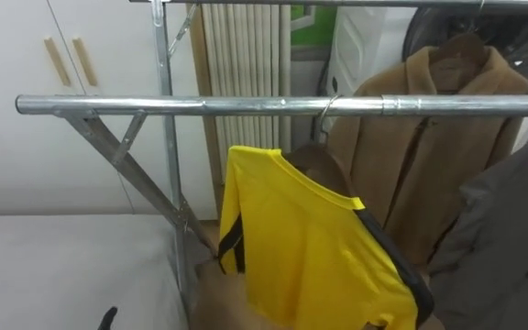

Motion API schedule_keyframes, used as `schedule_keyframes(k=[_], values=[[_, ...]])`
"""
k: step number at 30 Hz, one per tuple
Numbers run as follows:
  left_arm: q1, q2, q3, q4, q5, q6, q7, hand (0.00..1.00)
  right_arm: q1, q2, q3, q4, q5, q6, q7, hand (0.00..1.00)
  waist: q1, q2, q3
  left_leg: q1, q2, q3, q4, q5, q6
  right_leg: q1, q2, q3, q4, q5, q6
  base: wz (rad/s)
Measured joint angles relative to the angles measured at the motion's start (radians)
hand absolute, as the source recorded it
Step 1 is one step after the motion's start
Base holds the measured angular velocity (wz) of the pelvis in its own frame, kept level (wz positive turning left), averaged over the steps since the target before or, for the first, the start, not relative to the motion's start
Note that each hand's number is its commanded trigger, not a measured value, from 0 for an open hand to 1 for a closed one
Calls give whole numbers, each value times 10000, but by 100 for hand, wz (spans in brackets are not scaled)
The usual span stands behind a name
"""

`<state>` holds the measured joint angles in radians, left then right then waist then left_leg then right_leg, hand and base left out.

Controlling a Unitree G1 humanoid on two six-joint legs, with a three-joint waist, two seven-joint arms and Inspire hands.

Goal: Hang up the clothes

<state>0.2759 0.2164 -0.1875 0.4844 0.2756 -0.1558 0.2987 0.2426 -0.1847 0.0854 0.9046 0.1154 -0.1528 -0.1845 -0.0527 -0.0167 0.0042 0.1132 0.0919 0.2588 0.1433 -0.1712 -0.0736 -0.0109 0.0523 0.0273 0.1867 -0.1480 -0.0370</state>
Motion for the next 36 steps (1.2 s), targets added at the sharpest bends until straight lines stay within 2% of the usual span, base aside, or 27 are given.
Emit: schedule_keyframes(k=[3,7,14,19,24,28,36], values=[[-36,-7,177,310,-6,-69,24,0,-22,70,-2,639,174,-4,379,0,-7,26,-15,-10,4,-67,0,0,1,5,2,-39,2,0,0,2],[-44,-66,204,414,47,-164,37,0,-24,218,-140,1188,628,12,788,0,-87,53,-22,-99,-2,-428,1,0,1,5,-2,-136,3,-1,-1,12],[-64,-80,220,522,113,-179,31,0,-58,289,-325,1555,797,24,1182,0,-125,143,-19,-164,-15,-476,5,0,1,-25,2,-142,14,0,-2,4],[-151,-250,252,513,112,-179,-67,0,-152,336,-539,2058,1343,23,1532,0,-248,192,-15,-218,-23,-600,12,1,2,-7,-11,-313,-3,-1,-2,9],[-282,-450,270,512,117,-179,-297,0,-178,377,-700,2404,1521,63,1555,0,-247,222,-15,-261,-21,-707,20,1,3,-9,-23,-422,-12,-9,-6,6],[-357,-452,267,671,111,-170,-487,0,-152,377,-701,2389,1548,224,1535,0,-248,226,-14,-299,-20,-724,35,1,3,-16,-34,-481,-13,-19,-11,2],[-385,-457,263,997,115,-135,-774,0,-166,377,-696,2249,1533,235,1553,0,-237,201,-1,-311,-27,-732,36,1,3,-23,-62,-564,-2,-44,-7,0]])
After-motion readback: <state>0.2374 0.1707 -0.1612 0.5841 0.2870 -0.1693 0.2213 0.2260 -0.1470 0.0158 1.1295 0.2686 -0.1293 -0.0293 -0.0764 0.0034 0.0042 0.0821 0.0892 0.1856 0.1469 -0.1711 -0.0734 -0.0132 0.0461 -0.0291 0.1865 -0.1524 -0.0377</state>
